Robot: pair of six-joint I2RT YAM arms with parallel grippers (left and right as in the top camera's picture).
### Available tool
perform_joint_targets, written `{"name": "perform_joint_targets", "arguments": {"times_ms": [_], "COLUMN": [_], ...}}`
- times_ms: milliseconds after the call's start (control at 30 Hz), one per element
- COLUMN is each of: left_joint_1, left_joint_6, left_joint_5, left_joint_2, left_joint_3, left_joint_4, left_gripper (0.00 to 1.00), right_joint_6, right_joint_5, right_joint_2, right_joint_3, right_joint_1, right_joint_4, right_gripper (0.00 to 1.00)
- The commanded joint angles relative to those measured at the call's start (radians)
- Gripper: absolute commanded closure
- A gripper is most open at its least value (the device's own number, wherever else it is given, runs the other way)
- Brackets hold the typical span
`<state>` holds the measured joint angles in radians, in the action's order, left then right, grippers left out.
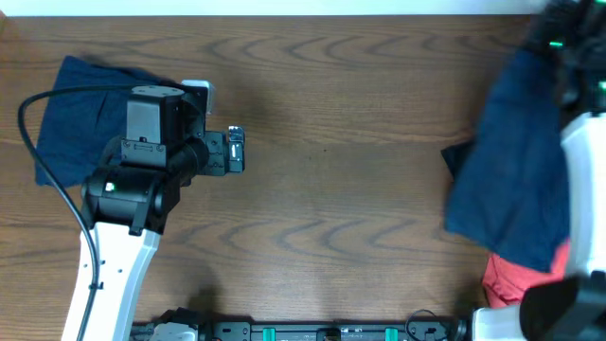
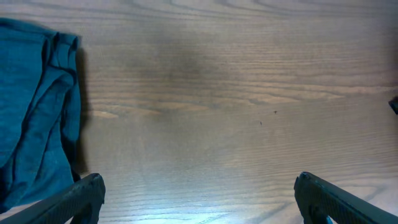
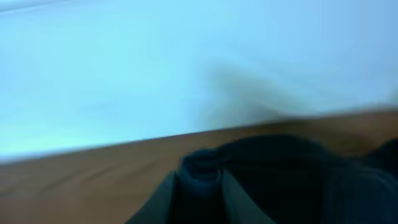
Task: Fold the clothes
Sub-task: 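Drag the navy shorts leftward with the right gripper toward table center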
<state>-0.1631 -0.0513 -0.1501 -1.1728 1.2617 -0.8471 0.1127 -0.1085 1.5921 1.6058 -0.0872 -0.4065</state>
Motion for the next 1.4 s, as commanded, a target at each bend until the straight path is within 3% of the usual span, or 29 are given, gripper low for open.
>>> {"name": "perform_joint_targets", "arguments": {"times_ms": [0,133,200,300,400,533,633,767,1067,1367], "left_joint_1": [0.014,0.034,0.038,0.038,0.037,0.037,0.018,-0.054,-0.243,-0.34], "left_joint_6": [0.008,0.008,0.009,0.009,0.009,0.01,0.014,0.064,0.11,0.092], "left_joint_5": [0.013,0.075,0.12,0.14,0.126,0.01,-0.091,-0.181,-0.183,-0.179], "left_joint_2": [0.059,0.13,0.166,0.197,0.2,0.148,0.051,-0.134,-0.628,-0.946], "left_joint_3": [0.058,0.112,0.134,0.137,0.137,0.137,0.137,0.137,0.137,0.137], "left_joint_4": [0.008,0.014,0.017,0.021,0.016,0.024,0.057,0.148,0.544,0.959], "left_gripper": [0.02,0.02,0.02,0.02,0.02,0.02,0.0,0.06,0.08,0.1], "right_joint_6": [-0.062,-0.062,-0.062,-0.065,-0.024,0.077,0.183,0.261,0.261,0.253], "right_joint_5": [-0.128,-0.127,-0.127,-0.012,0.185,0.317,0.318,0.252,0.02,0.03], "right_joint_2": [-0.022,0.037,0.072,0.08,0.048,-0.031,-0.114,-0.218,-0.291,-0.285], "right_joint_3": [0.018,0.018,0.018,0.018,0.019,0.02,0.02,0.02,0.02,0.018], "right_joint_1": [0.217,0.499,0.62,0.718,0.74,0.669,0.56,0.369,0.023,-0.027], "right_joint_4": [-0.051,-0.163,-0.19,-0.196,-0.213,-0.273,-0.347,-0.459,-0.702,-0.87], "right_gripper": [0.78,0.76,0.6,0.26,0.16,0.14,0.16,0.19,0.17,0.11]}}
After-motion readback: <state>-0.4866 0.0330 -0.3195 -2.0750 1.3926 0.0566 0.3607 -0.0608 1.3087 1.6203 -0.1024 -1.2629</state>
